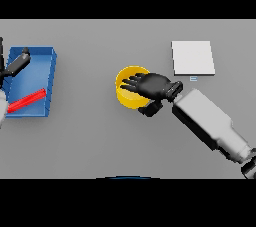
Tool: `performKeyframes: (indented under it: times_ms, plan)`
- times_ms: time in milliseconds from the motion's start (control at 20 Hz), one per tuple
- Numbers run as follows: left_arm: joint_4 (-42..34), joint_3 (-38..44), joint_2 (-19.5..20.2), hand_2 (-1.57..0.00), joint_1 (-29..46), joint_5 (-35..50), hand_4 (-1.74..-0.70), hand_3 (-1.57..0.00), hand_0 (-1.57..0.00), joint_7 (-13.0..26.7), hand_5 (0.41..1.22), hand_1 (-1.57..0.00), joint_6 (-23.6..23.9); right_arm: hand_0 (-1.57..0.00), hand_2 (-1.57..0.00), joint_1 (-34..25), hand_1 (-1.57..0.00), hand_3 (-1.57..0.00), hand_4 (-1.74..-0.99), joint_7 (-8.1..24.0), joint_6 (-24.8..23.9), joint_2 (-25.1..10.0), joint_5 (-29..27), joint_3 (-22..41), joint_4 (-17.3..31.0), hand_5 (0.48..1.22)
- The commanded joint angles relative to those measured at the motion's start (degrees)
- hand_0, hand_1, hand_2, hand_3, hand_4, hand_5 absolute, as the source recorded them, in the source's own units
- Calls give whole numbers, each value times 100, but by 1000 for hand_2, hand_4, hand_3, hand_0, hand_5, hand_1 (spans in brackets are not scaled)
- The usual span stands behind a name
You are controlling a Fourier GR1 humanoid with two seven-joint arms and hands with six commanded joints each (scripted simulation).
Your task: Pick up the red beaker and tilt it to pour out 1 green nut into yellow bowl. Pick up the yellow bowl and place it on the metallic measuring scale.
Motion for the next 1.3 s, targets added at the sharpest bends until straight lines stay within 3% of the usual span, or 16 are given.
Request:
performKeyframes:
  times_ms: [0,450,550,600,650,750,850,950,1050,1250]
  plan:
    - [36,18,1,1,-34,14,-744,1,1,17,697,1,-3,1,1,-81,1,1,-1258,-86,22,6,0,23,38,734]
    - [84,64,42,1,-40,64,-745,1,1,22,699,1,-53,1,-23,-281,1,-72,-1289,34,431,238,-74,84,603,758]
    - [52,31,9,1,2,28,-750,1,1,49,701,1,-12,-26,-71,-225,-36,-141,-1302,299,536,313,-117,35,619,805]
    - [54,49,29,1,-1,36,-752,1,1,51,701,1,-17,-161,-147,-224,-135,-182,-1321,273,559,271,-110,47,601,839]
    - [52,53,34,1,11,34,-754,1,1,47,700,1,-8,-443,-375,-205,-422,-236,-1351,252,612,237,-125,57,497,915]
    - [29,35,30,1,-17,29,-755,1,1,41,704,1,-26,-849,-806,-199,-836,-399,-1463,37,622,235,-179,59,548,1025]
    - [51,25,39,1,-1,16,-756,1,1,-1,701,1,-32,-1109,-1081,-205,-1100,-706,-1557,113,737,240,-222,68,508,1096]
    - [33,-10,16,1,2,-14,-751,1,1,-3,698,1,-17,-1275,-1176,-214,-1270,-1007,-1623,108,773,208,-263,94,484,1141]
    - [34,3,48,1,-55,-6,-747,1,1,55,692,1,-53,-1382,-1234,-227,-1378,-1210,-1666,165,744,195,-294,137,462,1170]
    - [135,4,65,1,-48,-26,-736,1,1,-44,688,1,-46,-1493,-1286,-210,-1492,-1386,-1710,144,627,150,-443,136,448,1200]
